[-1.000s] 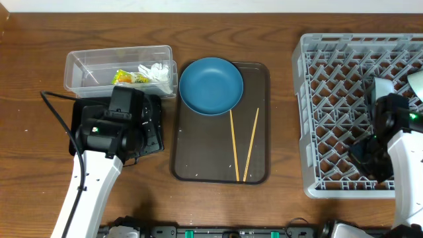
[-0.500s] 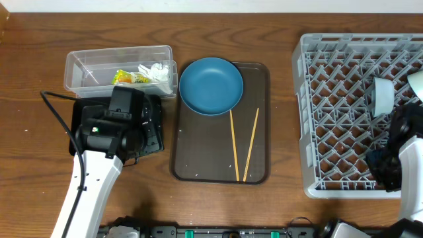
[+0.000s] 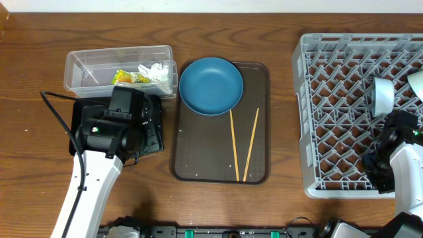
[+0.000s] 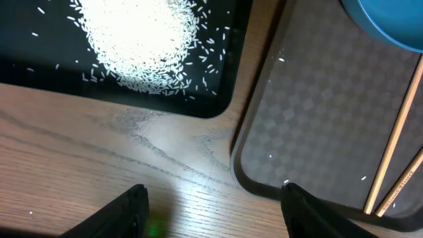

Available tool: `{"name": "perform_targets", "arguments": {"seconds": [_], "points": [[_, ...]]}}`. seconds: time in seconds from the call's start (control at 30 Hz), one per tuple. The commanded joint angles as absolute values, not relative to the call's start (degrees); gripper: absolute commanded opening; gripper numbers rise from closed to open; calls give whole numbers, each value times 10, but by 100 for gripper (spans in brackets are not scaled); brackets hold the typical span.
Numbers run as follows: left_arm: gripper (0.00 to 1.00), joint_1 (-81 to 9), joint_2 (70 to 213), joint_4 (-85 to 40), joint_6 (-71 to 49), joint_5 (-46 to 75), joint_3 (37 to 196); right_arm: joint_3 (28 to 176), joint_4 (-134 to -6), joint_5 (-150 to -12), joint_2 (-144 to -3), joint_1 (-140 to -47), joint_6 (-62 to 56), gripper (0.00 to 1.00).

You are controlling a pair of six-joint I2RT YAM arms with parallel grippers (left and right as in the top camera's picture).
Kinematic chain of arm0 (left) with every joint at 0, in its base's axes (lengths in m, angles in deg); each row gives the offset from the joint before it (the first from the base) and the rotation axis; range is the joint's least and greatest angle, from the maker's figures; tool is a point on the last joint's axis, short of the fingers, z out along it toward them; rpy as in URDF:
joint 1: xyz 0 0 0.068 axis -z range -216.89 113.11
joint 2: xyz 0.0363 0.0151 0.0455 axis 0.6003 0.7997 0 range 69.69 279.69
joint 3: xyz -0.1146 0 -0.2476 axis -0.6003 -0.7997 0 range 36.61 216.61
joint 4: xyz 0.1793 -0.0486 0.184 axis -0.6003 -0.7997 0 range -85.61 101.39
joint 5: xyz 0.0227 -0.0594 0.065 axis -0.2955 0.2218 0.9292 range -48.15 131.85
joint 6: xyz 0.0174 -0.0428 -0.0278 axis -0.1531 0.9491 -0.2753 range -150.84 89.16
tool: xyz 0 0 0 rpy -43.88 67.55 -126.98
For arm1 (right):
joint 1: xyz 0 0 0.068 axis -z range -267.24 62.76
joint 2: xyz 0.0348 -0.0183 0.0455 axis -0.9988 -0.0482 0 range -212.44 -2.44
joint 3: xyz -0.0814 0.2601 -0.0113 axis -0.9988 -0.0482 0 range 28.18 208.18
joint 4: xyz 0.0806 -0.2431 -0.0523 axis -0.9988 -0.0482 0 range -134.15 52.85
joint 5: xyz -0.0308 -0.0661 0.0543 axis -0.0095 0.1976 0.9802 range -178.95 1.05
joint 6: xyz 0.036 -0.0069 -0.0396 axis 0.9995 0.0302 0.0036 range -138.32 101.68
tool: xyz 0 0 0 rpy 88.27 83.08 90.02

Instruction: Sort waste into correct bins and load items into the dishwasher rack

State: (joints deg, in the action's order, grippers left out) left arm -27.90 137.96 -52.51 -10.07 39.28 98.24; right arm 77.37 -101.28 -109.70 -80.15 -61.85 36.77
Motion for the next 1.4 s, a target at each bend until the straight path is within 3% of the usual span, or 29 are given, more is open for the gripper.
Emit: {"name": "perform_targets", "arguments": {"seconds": [0.0,1.37], "points": [[67,-283,1383,-526,-104,404,985,770,-1005,-1098,-796,-614,378,1],[67,-283,1383,-526,-104,404,985,770,-932,-1020,-796,-614,313,1]]}}
